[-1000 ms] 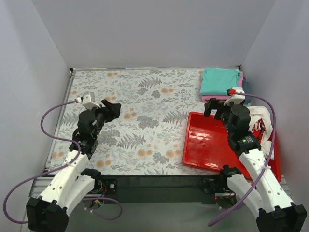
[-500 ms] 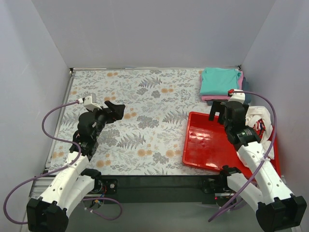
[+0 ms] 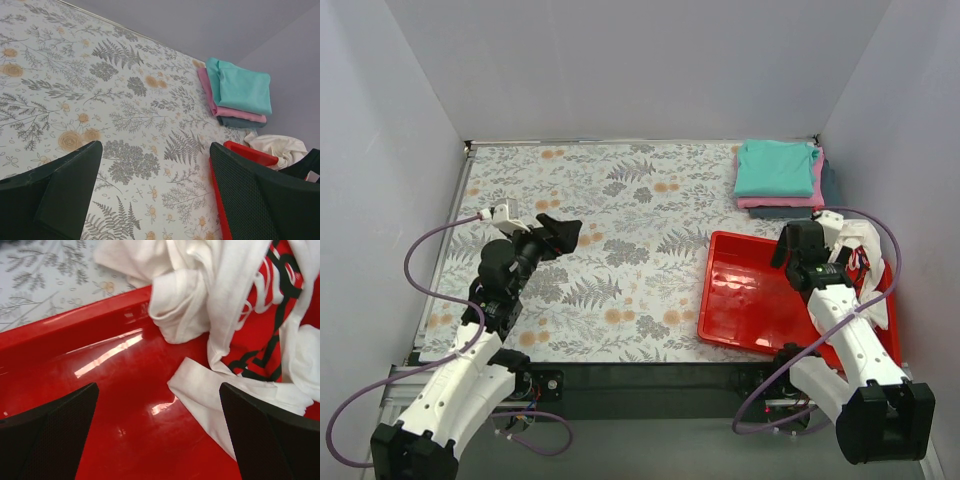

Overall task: Fold and stack the t-shirts
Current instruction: Grab the tshirt from the pile

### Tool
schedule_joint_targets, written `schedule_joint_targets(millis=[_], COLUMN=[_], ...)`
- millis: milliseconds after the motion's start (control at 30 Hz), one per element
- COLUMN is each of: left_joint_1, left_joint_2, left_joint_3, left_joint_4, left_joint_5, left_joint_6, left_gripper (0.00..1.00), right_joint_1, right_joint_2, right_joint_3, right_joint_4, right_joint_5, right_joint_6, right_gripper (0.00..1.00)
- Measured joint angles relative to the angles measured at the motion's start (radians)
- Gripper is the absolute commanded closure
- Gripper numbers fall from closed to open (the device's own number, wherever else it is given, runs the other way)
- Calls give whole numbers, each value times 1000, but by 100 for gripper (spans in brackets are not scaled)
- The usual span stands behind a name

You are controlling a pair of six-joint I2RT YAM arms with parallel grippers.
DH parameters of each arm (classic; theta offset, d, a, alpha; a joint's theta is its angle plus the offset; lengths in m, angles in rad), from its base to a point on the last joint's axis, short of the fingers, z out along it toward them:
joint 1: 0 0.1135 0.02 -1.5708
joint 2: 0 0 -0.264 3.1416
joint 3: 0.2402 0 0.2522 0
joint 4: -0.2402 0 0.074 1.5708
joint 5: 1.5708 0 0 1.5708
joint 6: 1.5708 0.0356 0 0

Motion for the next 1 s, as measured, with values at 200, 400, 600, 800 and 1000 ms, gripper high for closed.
schedule_joint_targets(millis=[200, 400, 600, 800, 1000], left_joint_1=[-24, -31, -32, -33, -33], left_joint_2=[-31, -8, 14, 50, 61], left_joint_3=[-1, -1, -1, -1, -1], left_joint_4=[-3, -9, -19, -20, -22], left_joint_5=[-23, -45, -53, -60, -66], left_joint_6=[0, 1, 2, 6, 10], left_gripper=[16, 15, 15, 15, 15], right_joint_1=[-95, -118, -197, -274, -323], right_joint_2=[-3, 25, 61, 64, 154], right_joint_3=[-19, -47, -67, -62, -65], right_joint_4=[-46, -83, -200, -240, -241], right_joint_5=[-6, -47, -34, -1, -55], right_joint_6=[64, 177, 291, 343, 367], right_gripper=[2, 2, 2, 4, 47])
